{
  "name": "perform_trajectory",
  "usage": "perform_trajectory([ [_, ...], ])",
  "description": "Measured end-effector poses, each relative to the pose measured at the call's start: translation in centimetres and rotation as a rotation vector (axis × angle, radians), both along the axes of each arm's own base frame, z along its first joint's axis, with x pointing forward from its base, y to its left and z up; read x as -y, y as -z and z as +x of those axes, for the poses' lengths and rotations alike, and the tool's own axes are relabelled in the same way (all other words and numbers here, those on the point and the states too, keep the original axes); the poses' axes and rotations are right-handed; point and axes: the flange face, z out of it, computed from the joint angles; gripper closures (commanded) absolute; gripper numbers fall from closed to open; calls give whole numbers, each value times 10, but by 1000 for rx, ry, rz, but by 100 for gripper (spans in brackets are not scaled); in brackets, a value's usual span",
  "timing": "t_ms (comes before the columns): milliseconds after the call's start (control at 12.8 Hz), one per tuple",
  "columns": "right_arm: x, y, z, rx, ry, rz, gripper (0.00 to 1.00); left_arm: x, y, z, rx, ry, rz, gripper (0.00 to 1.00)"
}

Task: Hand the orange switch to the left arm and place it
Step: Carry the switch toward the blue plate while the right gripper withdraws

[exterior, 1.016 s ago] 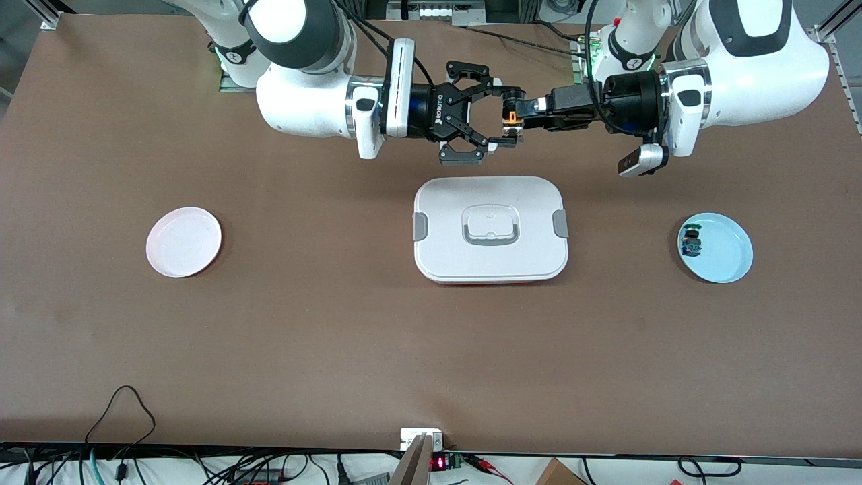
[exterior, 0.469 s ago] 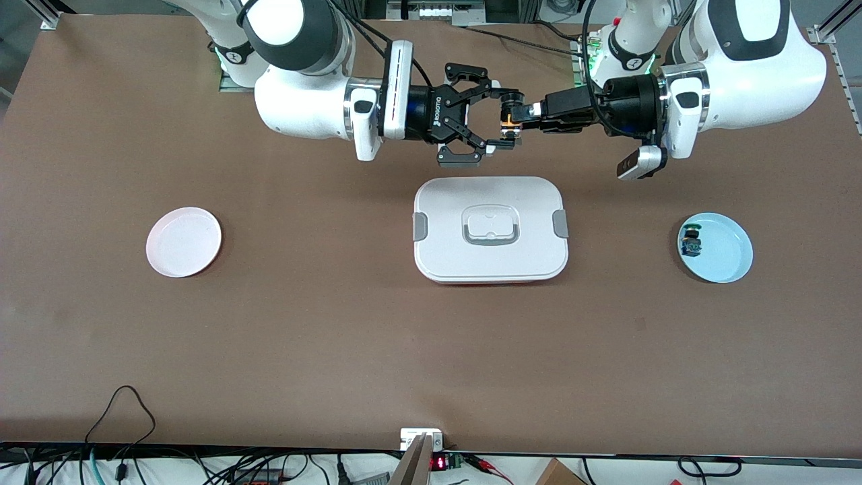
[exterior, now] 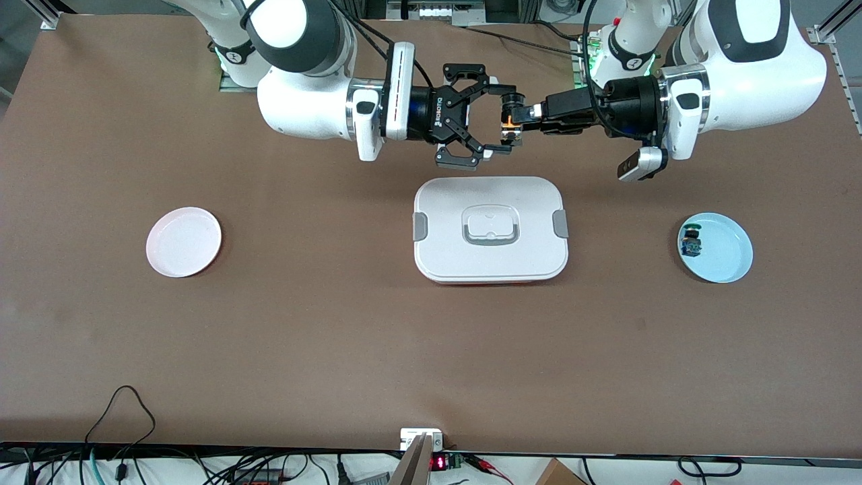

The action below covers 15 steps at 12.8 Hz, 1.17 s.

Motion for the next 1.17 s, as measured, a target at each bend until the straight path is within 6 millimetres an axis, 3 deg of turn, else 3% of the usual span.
perform_trajectory([
  [156, 1, 0, 1, 0, 2, 0, 0, -6, 0, 2, -1, -3, -1, 100],
  [313, 4, -1, 3, 1, 8, 0, 0, -26, 4, 4, 1, 23, 41, 100],
  [547, 30, -2, 25, 4, 21, 23, 0, -94, 24, 6, -29, 102, 208, 100],
  [782, 76, 15, 51, 7, -20, 51, 0, -174, 67, -2, -120, 191, 488, 100],
  [1016, 127, 24, 75, 42, -103, 3, 0, -254, 131, -5, -212, 292, 784, 100],
  [1173, 163, 27, 86, -33, -172, -68, 0, -307, 177, 1, -223, 348, 983, 100],
])
